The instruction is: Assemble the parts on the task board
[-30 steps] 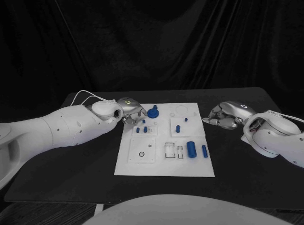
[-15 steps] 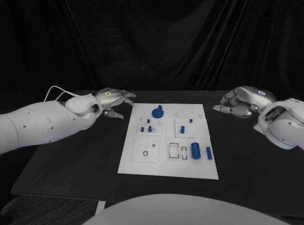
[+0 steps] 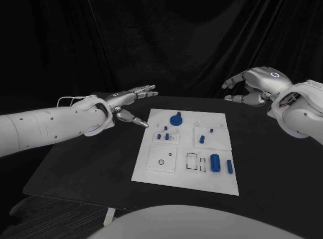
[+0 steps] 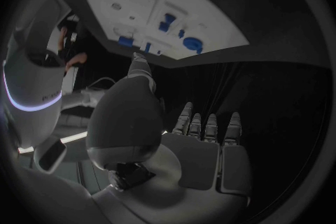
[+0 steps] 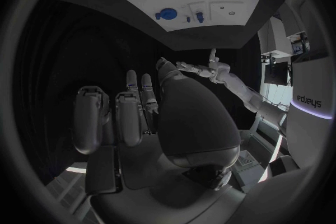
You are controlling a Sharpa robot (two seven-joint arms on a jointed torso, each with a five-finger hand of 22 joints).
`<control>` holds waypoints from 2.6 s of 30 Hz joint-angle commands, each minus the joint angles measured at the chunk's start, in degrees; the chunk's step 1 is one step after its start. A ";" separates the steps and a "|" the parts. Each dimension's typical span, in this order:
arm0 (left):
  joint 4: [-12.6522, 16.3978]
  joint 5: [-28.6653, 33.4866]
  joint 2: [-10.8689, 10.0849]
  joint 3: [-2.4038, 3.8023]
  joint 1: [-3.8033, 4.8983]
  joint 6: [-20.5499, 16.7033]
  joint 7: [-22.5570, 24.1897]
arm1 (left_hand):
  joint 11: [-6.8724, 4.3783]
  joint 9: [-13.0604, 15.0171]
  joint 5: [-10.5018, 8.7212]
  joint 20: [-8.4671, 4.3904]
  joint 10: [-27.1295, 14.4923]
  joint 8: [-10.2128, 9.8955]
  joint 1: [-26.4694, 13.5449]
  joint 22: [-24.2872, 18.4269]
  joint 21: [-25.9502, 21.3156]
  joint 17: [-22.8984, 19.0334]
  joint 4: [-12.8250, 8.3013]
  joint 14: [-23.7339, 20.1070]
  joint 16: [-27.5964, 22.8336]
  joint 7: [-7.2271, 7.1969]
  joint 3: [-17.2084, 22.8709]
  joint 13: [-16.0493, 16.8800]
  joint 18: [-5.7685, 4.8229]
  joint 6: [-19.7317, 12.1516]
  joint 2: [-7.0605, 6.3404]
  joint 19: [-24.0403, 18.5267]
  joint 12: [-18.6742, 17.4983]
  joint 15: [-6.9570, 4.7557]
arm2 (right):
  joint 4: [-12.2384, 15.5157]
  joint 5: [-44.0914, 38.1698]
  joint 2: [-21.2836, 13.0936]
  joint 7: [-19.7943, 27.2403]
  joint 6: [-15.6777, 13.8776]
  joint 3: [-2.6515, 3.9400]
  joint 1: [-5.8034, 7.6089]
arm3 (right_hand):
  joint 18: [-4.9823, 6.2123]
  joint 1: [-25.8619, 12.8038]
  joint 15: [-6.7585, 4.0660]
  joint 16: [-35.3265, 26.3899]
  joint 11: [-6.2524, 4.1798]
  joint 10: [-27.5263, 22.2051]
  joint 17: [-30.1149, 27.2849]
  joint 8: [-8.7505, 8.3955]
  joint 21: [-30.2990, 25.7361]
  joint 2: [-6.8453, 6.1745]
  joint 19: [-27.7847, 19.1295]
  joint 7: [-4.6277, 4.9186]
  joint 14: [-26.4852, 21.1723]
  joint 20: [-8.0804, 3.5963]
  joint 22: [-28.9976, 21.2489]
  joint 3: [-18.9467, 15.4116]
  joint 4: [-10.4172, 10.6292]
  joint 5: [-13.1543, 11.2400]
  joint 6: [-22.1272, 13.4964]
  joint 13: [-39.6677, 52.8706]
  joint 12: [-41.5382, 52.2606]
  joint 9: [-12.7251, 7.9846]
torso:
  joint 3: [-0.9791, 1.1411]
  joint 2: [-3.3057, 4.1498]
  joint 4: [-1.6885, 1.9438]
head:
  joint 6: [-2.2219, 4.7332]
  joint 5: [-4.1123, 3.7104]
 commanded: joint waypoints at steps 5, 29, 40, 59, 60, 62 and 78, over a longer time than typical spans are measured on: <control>5.23 48.85 -0.80 0.03 -0.18 20.77 13.10 | 1.94 -0.67 -0.37 -0.31 -0.30 -0.78 -4.94 -2.13 -0.50 -0.06 -0.06 -0.01 -0.20 0.54 0.34 -0.11 1.30 -6.44 0.19 0.01 -0.19 4.09 | -3.62 -8.51 2.85 2.85 6.75 0.03 -1.58 | 1.04 1.35 -0.78 -0.62 -0.77 -7.47 -0.18 -0.03 -3.13 -3.07 0.71 -2.48 2.94 -0.24 10.69 3.03 -0.77 -2.79 -3.02 -7.35 -5.37 -5.09 | -0.75 0.05 0.68 | 0.00 0.17; 11.45 61.35 -1.71 0.02 -0.74 30.04 17.06 | 6.43 -1.04 -0.48 4.15 -0.30 -1.12 -5.32 -1.98 -0.45 -0.06 -0.29 -0.01 -0.20 0.51 6.18 -0.11 4.56 -9.82 8.54 0.07 -0.19 6.67 | -10.28 -9.49 4.70 7.34 15.50 0.04 -7.22 | 1.54 1.45 -0.65 -2.44 -0.34 3.17 -3.85 1.66 -6.30 -4.05 0.19 2.45 2.40 -0.17 9.94 3.34 1.19 -6.75 6.24 -13.59 -0.74 -9.93 | -2.74 1.14 3.24 | 0.00 -2.23; 12.75 61.39 -3.10 0.02 -0.89 30.54 17.05 | 7.93 -0.95 0.31 3.99 -0.30 -1.03 -4.14 -1.74 -0.40 -0.06 -0.36 -0.01 -0.20 2.28 6.52 -0.11 5.53 -9.22 10.98 0.09 -0.19 7.06 | -13.82 -9.49 7.08 7.96 15.08 0.04 -8.46 | 1.51 3.13 -0.43 -2.30 -0.12 8.10 -3.94 -0.03 -6.41 -2.27 0.37 2.88 2.43 0.04 10.06 5.74 -2.19 1.34 5.04 -15.79 -2.69 -11.65 | -3.86 2.29 4.55 | 0.00 -4.58; 12.48 61.39 -3.24 0.02 -1.52 29.56 18.56 | 9.53 -0.86 1.22 -4.42 -0.30 -0.94 -2.33 -3.64 -0.61 -0.06 -0.62 -0.01 -0.20 9.09 2.35 -0.11 4.59 -8.55 17.75 0.09 -0.19 4.41 | -18.83 -8.70 10.49 7.44 12.88 0.05 -10.12 | 1.73 0.52 0.38 -3.93 -0.13 12.26 -7.25 0.13 -7.57 -2.82 0.45 5.41 2.07 0.70 9.72 6.50 -2.68 -3.08 4.63 -16.01 -5.72 -12.95 | -4.17 1.72 3.99 | 0.00 -4.97; 12.44 61.39 -3.22 0.02 -1.54 29.62 18.55 | 9.68 -0.85 1.39 -4.33 -0.30 -0.93 -2.23 -3.63 -0.61 -0.06 -0.62 -0.01 -0.20 9.25 2.24 -0.11 4.51 -8.48 17.91 0.09 -0.19 4.53 | -18.98 -8.70 10.59 7.39 12.92 0.05 -10.21 | 1.74 0.48 0.37 -3.93 -0.12 12.23 -7.25 0.14 -7.61 -2.84 0.45 5.44 2.08 0.69 9.71 6.47 -2.70 -3.14 4.64 -16.01 -5.79 -12.96 | -4.18 1.71 3.97 | 0.00 -4.98; 12.37 61.39 -3.19 0.02 -1.59 29.81 18.52 | 9.75 -0.85 1.63 -3.98 -0.30 -0.93 -2.02 -3.59 -0.61 -0.06 -0.62 -0.01 -0.20 9.25 2.02 -0.11 4.48 -8.42 18.17 0.09 -0.19 4.85 | -19.20 -8.69 10.78 7.06 13.12 0.05 -10.43 | 1.74 0.43 0.32 -3.95 -0.09 12.16 -7.31 0.15 -7.59 -2.86 0.46 5.44 2.07 0.67 9.72 6.43 -2.72 -3.21 4.67 -16.02 -5.90 -12.97 | -4.21 1.66 3.89 | 0.00 -4.91; 12.16 61.39 -3.11 0.02 -1.95 30.92 17.57 | 9.80 -0.75 3.20 1.62 -0.30 -0.83 0.04 -2.43 -0.41 -0.06 -0.70 -0.01 -0.20 8.66 -0.09 -0.11 5.67 -7.76 19.63 0.18 -0.19 6.73 | -21.13 -8.67 12.00 6.14 13.73 0.05 -12.12 | 1.69 1.64 0.16 -3.80 0.02 12.50 -7.27 0.59 -7.71 -2.15 0.51 6.24 2.15 0.41 9.76 7.69 -4.61 -1.03 6.18 -15.97 -7.80 -13.39 | -4.32 1.45 3.95 | 0.00 -5.11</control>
